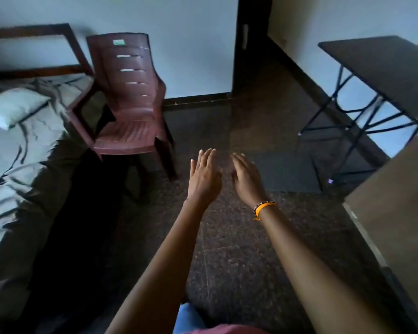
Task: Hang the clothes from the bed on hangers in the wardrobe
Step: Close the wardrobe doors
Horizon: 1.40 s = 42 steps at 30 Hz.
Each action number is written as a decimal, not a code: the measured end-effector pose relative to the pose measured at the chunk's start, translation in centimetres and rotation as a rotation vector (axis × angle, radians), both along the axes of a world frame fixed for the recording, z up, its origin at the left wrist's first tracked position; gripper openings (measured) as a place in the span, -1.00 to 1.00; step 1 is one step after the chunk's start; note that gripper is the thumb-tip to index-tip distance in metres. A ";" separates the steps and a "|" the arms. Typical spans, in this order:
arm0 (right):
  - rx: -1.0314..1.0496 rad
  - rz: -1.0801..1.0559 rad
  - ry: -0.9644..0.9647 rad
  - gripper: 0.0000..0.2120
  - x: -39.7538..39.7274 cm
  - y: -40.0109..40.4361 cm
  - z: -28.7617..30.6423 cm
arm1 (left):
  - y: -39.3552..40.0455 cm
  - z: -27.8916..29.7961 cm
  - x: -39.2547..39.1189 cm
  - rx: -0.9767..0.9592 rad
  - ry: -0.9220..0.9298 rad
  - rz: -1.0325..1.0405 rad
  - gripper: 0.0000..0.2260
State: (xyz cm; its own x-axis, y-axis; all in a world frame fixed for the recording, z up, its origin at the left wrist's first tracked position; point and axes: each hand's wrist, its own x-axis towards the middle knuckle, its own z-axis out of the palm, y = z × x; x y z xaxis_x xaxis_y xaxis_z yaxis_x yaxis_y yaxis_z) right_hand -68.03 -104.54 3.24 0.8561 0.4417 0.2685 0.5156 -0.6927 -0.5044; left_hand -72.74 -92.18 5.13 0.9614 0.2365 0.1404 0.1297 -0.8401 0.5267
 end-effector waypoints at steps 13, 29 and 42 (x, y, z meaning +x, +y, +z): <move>0.155 0.246 0.154 -0.59 -1.5 32.1 -3.4 | 29.7 -1.8 -5.3 -0.042 0.056 0.286 -0.46; 0.245 0.176 0.196 -0.79 15.1 55.4 -7.9 | 54.9 -5.9 9.2 -0.032 0.187 0.333 -0.43; 0.078 -0.034 0.452 -0.58 36.4 67.6 -10.9 | 75.0 -10.0 26.6 -0.095 0.301 0.302 -0.46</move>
State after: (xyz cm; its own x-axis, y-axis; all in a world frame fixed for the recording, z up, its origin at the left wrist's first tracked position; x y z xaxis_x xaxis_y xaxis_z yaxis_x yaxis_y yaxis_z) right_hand -31.68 -36.95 -7.71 0.9086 0.4046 -0.1041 0.2094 -0.6567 -0.7245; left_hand -46.17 -17.22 -4.87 0.8420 0.5116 -0.1713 0.5215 -0.6904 0.5015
